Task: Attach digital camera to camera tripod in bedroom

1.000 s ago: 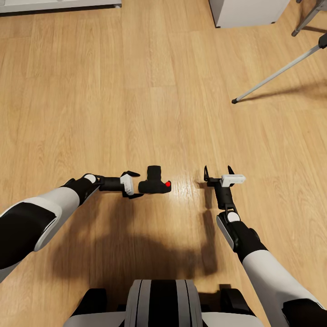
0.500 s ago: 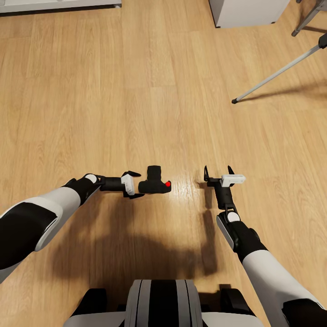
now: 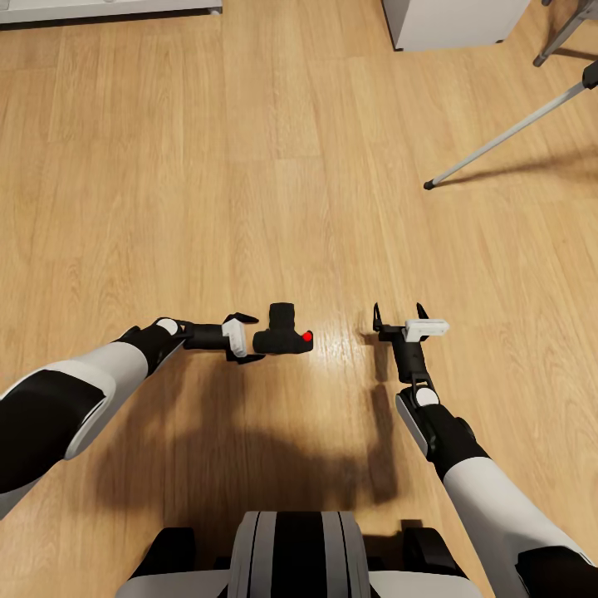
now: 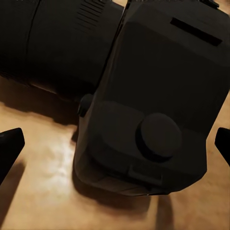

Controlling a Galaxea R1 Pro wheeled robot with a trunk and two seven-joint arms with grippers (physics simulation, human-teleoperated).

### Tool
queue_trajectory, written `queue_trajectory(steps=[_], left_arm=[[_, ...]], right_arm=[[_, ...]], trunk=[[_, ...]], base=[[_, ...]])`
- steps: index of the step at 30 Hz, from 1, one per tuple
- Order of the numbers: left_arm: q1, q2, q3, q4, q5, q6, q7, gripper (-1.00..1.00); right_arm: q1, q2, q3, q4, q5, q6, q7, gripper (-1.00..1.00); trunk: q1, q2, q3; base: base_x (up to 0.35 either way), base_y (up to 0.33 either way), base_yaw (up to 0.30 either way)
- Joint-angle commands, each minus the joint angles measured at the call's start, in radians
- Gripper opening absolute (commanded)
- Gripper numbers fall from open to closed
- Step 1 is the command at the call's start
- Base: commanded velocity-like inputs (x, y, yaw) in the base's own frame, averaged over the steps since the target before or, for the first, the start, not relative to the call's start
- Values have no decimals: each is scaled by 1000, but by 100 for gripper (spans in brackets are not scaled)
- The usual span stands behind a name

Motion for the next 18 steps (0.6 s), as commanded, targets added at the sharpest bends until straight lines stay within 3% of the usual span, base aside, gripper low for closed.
queue_trajectory(steps=[1, 18], left_arm=[[0, 0, 8, -1, -10, -3, -2, 100], [11, -5, 8, -1, -10, -3, -2, 100]], right_arm=[[-1, -1, 6, 0, -5, -3, -7, 100], [-1, -1, 6, 0, -5, -3, -7, 100]], trunk=[[0, 0, 0], [0, 0, 0]], base=[[0, 0, 0], [0, 0, 0]])
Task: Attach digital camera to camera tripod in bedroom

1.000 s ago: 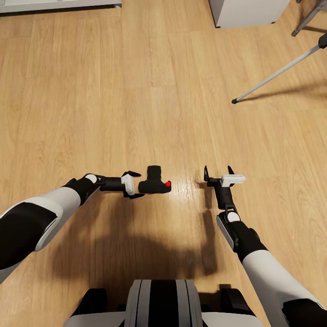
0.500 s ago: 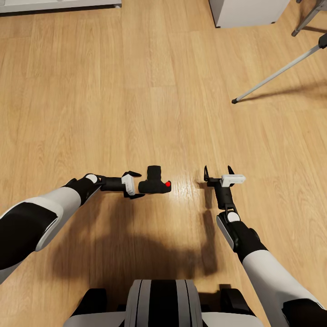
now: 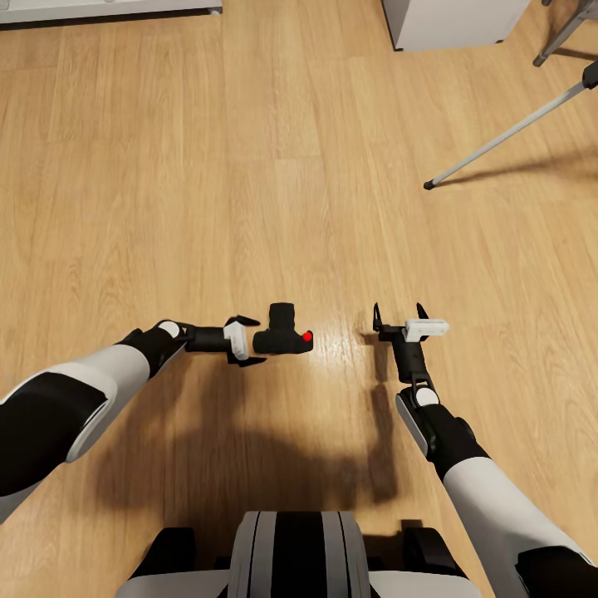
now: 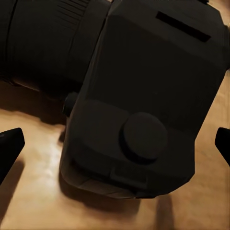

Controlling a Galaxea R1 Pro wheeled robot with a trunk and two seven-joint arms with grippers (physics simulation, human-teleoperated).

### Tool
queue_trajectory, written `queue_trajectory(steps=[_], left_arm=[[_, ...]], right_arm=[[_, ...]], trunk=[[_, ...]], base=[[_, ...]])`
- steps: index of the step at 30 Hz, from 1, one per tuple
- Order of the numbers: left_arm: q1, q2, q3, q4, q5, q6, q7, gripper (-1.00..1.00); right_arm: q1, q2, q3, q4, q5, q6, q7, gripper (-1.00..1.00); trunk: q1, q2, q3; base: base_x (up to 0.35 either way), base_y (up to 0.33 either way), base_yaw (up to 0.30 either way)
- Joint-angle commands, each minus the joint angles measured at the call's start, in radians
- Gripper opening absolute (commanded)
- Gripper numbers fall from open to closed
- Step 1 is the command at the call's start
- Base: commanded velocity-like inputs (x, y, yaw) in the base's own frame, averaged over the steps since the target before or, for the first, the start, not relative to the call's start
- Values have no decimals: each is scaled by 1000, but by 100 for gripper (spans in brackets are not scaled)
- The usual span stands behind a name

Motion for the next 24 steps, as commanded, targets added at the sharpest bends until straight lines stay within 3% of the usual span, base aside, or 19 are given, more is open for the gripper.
queue_trajectory(steps=[1, 24], left_arm=[[1, 0, 8, -1, -10, -3, -2, 100], [4, -3, 9, -1, -10, -1, -2, 100]], right_arm=[[-1, -1, 6, 0, -5, -3, -7, 100], [-1, -1, 6, 1, -5, -3, -7, 100]], trunk=[[0, 0, 0], [0, 0, 0]], base=[[0, 0, 0], [0, 0, 0]])
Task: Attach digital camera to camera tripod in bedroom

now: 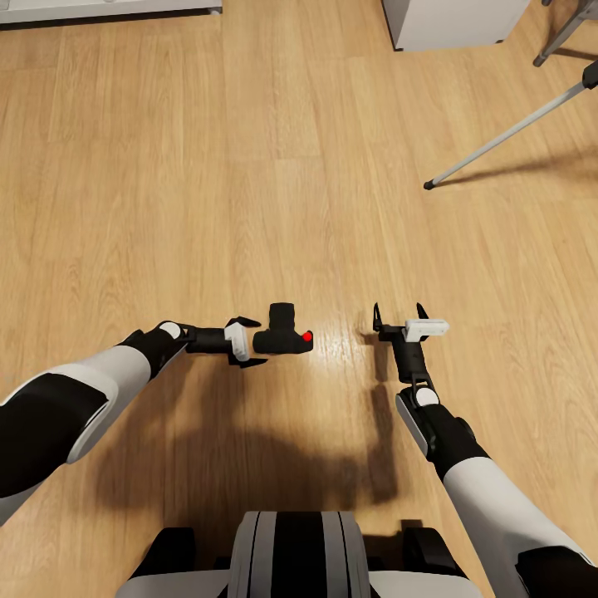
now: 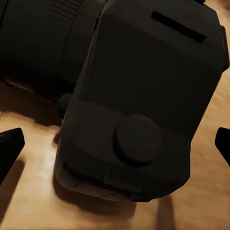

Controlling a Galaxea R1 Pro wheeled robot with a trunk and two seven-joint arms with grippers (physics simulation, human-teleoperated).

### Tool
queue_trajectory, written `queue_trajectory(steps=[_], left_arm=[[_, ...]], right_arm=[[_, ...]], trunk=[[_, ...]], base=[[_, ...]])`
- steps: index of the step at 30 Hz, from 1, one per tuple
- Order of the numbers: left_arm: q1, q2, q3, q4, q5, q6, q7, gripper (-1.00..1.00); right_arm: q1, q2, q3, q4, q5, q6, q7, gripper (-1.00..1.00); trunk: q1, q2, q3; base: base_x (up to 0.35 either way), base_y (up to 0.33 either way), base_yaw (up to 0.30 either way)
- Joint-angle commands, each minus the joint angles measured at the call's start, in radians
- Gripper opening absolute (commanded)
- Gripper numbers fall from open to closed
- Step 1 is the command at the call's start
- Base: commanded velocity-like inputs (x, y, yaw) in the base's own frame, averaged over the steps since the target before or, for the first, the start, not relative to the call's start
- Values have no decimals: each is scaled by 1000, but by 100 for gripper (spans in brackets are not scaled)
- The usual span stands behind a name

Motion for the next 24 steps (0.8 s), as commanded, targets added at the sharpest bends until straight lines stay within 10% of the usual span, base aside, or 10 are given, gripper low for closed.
queue_trajectory(steps=[1, 24], left_arm=[[0, 0, 8, -1, -10, -3, -2, 100], [0, 0, 8, -1, -10, -1, -1, 100]], right_arm=[[-1, -1, 6, 0, -5, -3, -7, 100], [-1, -1, 6, 1, -5, -3, -7, 100]], trunk=[[0, 0, 0], [0, 0, 0]], base=[[0, 0, 0], [0, 0, 0]])
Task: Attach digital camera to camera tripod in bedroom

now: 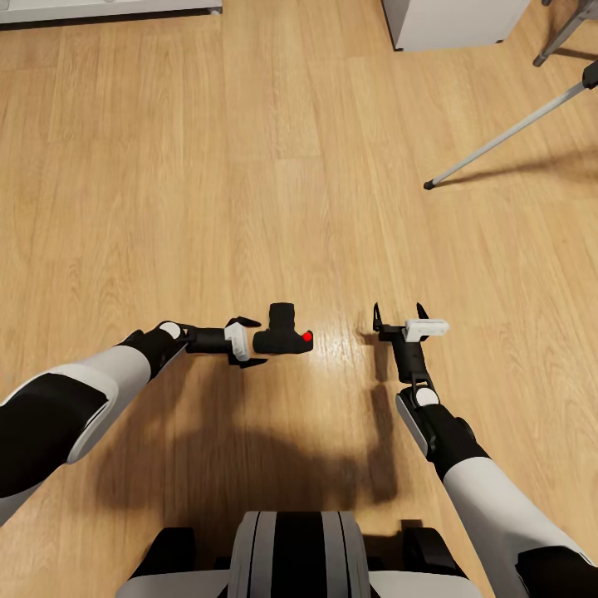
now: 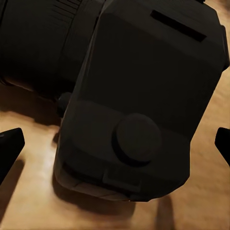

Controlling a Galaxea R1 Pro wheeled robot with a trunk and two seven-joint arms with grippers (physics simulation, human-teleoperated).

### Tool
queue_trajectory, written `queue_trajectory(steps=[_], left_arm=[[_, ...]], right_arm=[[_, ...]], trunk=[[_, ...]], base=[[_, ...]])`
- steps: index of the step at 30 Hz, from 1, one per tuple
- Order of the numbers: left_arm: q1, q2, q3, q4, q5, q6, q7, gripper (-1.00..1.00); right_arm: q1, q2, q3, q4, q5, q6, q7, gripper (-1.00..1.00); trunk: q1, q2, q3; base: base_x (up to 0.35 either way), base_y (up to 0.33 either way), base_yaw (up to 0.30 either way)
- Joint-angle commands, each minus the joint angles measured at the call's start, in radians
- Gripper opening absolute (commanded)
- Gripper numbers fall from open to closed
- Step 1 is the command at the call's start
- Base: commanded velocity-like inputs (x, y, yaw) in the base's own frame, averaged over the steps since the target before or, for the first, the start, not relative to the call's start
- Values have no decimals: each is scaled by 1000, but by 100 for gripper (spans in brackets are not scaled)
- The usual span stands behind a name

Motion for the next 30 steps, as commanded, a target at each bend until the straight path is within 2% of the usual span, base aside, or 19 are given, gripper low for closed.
queue_trajectory(steps=[1, 30], left_arm=[[0, 0, 8, -1, -10, -3, -2, 100], [0, -11, 8, -1, -10, -3, -2, 100]], right_arm=[[-1, -1, 6, 1, -5, -3, -7, 100], [-1, -1, 6, 0, -5, -4, -7, 100]], trunk=[[0, 0, 0], [0, 0, 0]], base=[[0, 0, 0], [0, 0, 0]])
